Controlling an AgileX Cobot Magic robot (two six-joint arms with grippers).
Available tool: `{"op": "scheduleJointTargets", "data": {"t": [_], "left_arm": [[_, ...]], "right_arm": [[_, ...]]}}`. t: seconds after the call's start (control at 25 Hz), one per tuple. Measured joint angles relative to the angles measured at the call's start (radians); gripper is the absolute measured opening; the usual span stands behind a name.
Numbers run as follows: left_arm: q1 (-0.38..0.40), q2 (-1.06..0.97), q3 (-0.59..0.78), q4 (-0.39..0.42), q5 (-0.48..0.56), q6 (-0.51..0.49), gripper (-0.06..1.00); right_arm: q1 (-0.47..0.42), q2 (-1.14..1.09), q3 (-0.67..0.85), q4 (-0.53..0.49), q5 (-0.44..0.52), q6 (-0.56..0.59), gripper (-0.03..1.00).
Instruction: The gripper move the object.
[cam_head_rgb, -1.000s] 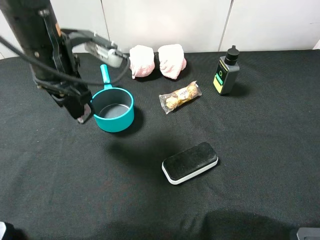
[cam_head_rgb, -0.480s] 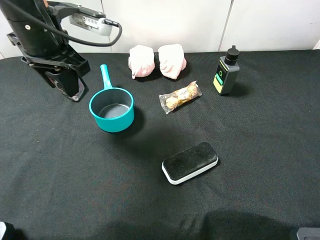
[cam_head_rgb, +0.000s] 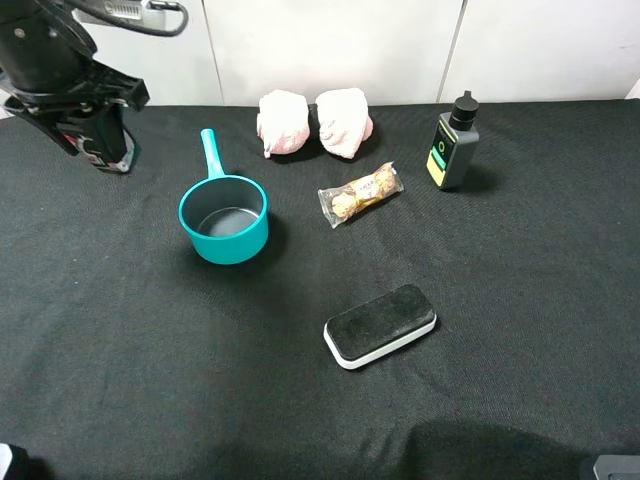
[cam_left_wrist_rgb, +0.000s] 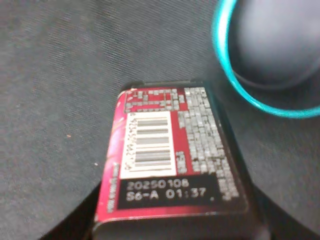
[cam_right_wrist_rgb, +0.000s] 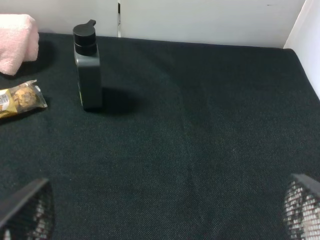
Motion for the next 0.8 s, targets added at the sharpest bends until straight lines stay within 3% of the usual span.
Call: {"op": "scheduleJointTargets", "data": {"t": [0.44, 0.8], "left_arm": [[0.008, 0.171, -0.141, 0.001, 0.019, 0.000, 0.46], [0.016, 0.257, -0.182, 0.000, 0.008, 0.000, 0.46]], "right_arm": [[0.000, 0.000, 0.000, 0.000, 0.000, 0.000, 0.69], [0.000, 0.000, 0.000, 0.000, 0.000, 0.000, 0.69]]}}
